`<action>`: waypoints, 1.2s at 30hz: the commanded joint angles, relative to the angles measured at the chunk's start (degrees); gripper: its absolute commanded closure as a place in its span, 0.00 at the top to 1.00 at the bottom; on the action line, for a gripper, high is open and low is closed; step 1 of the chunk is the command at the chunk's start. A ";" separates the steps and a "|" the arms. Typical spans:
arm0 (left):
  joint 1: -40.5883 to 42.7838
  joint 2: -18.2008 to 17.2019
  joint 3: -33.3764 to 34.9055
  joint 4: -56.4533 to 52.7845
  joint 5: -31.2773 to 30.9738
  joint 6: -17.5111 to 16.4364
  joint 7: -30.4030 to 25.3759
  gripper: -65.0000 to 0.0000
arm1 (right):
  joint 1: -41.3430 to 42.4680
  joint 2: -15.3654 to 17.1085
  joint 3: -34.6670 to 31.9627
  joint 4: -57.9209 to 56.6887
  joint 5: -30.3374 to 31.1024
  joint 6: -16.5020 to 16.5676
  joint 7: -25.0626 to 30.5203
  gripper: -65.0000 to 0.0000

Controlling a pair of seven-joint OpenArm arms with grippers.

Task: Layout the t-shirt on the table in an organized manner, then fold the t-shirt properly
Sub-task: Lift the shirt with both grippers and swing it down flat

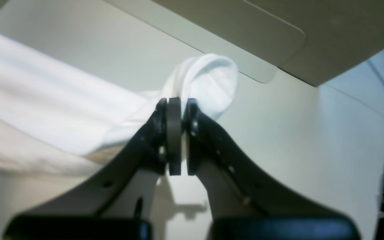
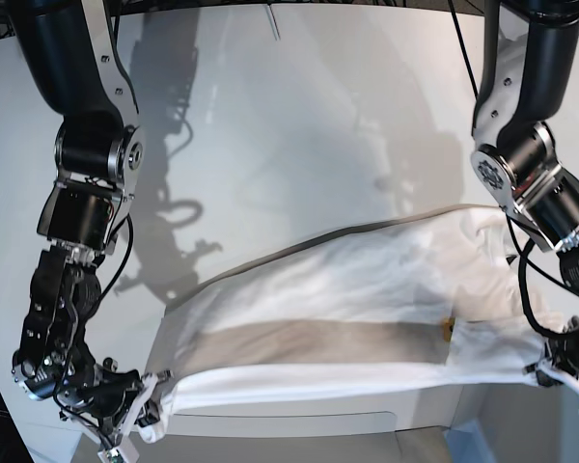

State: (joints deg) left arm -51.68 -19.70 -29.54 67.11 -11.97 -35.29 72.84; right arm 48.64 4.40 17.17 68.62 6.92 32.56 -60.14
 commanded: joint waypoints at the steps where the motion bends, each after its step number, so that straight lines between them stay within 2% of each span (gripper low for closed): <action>1: -4.45 -1.61 1.72 -2.54 -1.00 0.61 -2.99 0.00 | 4.06 0.21 -0.07 -2.11 0.69 -1.13 3.48 0.00; 6: -13.07 -2.85 7.96 -17.05 -0.91 1.75 -13.01 0.00 | 12.76 0.21 -0.69 -18.73 0.69 -4.56 15.00 0.00; 12: -22.91 -2.85 9.10 -26.01 -0.91 3.42 -22.16 0.00 | 22.96 0.56 -0.33 -34.47 0.69 -6.75 29.68 0.00; 14: -23.32 -2.93 9.10 -26.19 -1.09 3.60 -23.12 0.00 | 25.77 0.65 -0.25 -35.87 0.69 -7.28 32.75 0.00; 16: -23.32 -4.16 9.01 -26.19 -1.18 3.60 -22.68 0.00 | 26.16 0.74 -0.25 -35.70 0.69 -8.34 33.02 0.00; 18: -23.32 -6.19 9.01 -25.40 -1.18 3.60 -19.87 0.00 | 26.16 0.74 0.63 -35.08 0.86 -8.86 33.02 0.00; 20: -23.32 -7.86 8.92 -22.50 -1.26 3.51 -15.04 0.00 | 26.16 0.91 2.57 -31.92 2.36 -8.60 31.70 0.00; 23: -23.32 -9.70 8.92 -14.67 -1.35 3.16 -5.10 0.00 | 26.16 2.06 2.83 -22.69 4.38 -8.42 20.80 0.00; 25: -18.25 -10.76 8.84 -5.62 -1.62 3.07 0.79 0.00 | 21.29 1.97 2.39 -13.10 6.66 -7.11 13.50 0.00; 27: -10.69 -11.11 8.57 5.37 -4.08 3.07 5.80 0.00 | 13.99 1.88 0.99 -2.99 8.77 -6.84 9.37 0.00; 31: 8.82 -10.76 3.74 27.09 -11.02 3.07 7.16 0.00 | -1.65 2.41 -1.65 13.45 12.29 -6.93 2.69 0.00; 33: 19.72 -9.88 3.30 31.39 -13.48 3.07 7.16 0.00 | -8.69 2.23 -1.74 17.93 12.64 -6.93 0.75 0.00; 36: 32.82 -6.36 3.30 31.66 -13.92 3.07 7.16 0.00 | -19.24 1.97 -1.21 20.65 12.99 -6.93 0.84 0.00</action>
State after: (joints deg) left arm -18.09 -25.52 -26.15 97.89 -25.71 -32.25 80.93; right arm 27.86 6.13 15.86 88.36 19.38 25.32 -60.42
